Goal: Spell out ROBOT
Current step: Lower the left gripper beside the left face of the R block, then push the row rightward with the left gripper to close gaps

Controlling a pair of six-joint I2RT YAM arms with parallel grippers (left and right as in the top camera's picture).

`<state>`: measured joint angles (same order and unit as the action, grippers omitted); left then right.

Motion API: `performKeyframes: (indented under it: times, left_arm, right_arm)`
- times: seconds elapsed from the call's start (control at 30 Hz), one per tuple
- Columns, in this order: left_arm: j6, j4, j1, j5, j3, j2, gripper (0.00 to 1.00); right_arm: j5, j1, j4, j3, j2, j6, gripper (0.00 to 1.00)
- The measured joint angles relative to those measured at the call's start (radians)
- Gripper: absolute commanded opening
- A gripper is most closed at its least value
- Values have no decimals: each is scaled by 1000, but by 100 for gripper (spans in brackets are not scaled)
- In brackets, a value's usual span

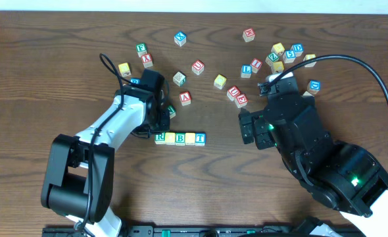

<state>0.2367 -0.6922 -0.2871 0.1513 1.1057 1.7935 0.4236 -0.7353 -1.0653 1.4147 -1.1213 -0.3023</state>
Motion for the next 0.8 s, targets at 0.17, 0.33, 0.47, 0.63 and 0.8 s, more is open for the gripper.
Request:
performKeyframes:
  times: [0.17,0.33,0.47,0.63,0.8]
  left_arm:
    - [0,2,-19,0,0,0,8]
    - [0,13,-21,0,0,0,7]
    - [0,30,-21,-3,0,0,7]
    - [18,43,-14,-43,0,0,7]
    - [39,34,37,-77,0,0,7]
  right_arm:
    - [0,0,0,0,0,0,99]
    - [0,0,0,0,0,0,99]
    - [0,0,0,0,0,0,99]
    - [0,0,0,0,0,0,99]
    - [0,0,0,0,0,0,99]
